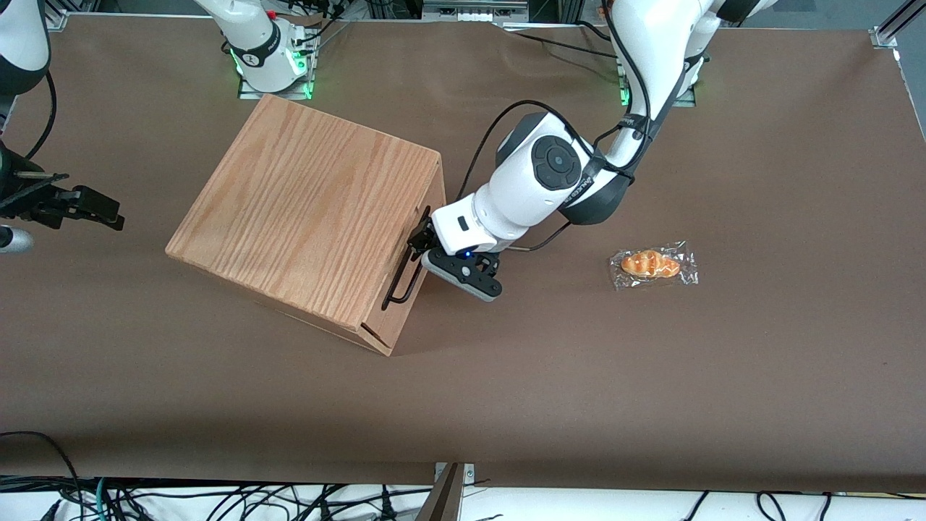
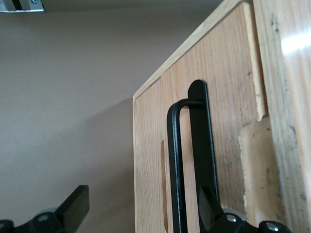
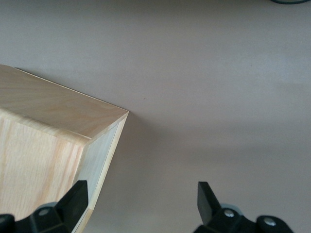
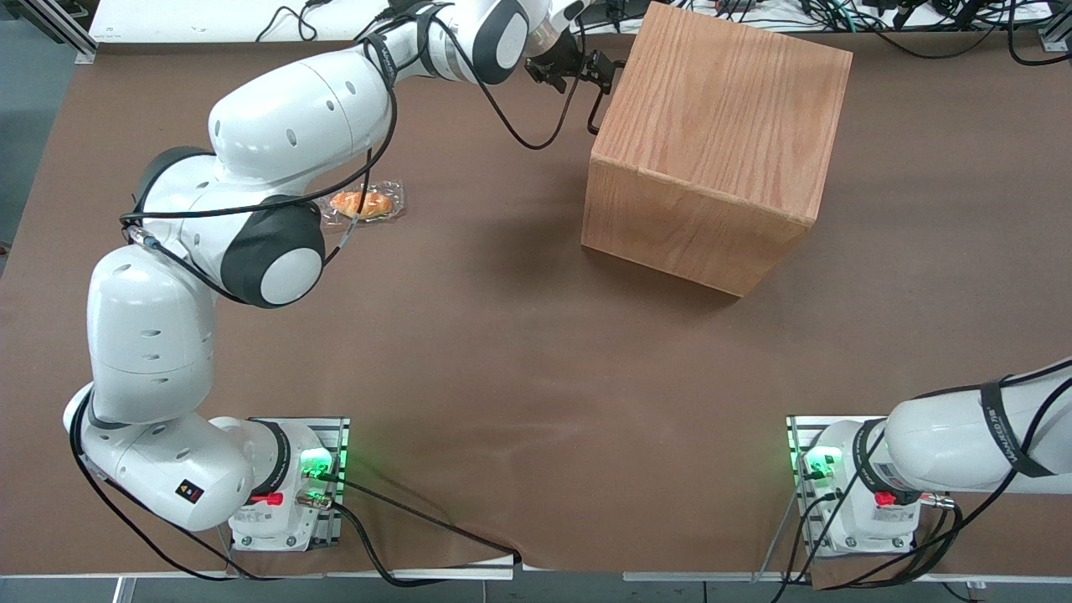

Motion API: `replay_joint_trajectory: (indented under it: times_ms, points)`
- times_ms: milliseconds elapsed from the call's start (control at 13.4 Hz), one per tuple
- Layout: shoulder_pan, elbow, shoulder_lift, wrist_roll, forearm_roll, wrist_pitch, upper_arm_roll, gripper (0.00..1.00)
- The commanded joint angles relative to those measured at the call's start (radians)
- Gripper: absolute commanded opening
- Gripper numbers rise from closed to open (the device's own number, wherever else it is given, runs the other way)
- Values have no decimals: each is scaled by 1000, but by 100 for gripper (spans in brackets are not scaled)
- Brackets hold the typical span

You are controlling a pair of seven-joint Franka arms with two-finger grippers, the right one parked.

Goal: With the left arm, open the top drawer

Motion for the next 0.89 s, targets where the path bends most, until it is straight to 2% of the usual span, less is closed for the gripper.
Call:
replay_joint_trajectory:
  times_ms: [0,223,521,818]
  points:
    - [-14,10,21,1,-6,11,13,100]
    - [-14,-5,22,12,1,11,18,100]
    - [15,-17,19,9,147,-17,23,100]
    - [80,-16,10,11,210,-109,23,100]
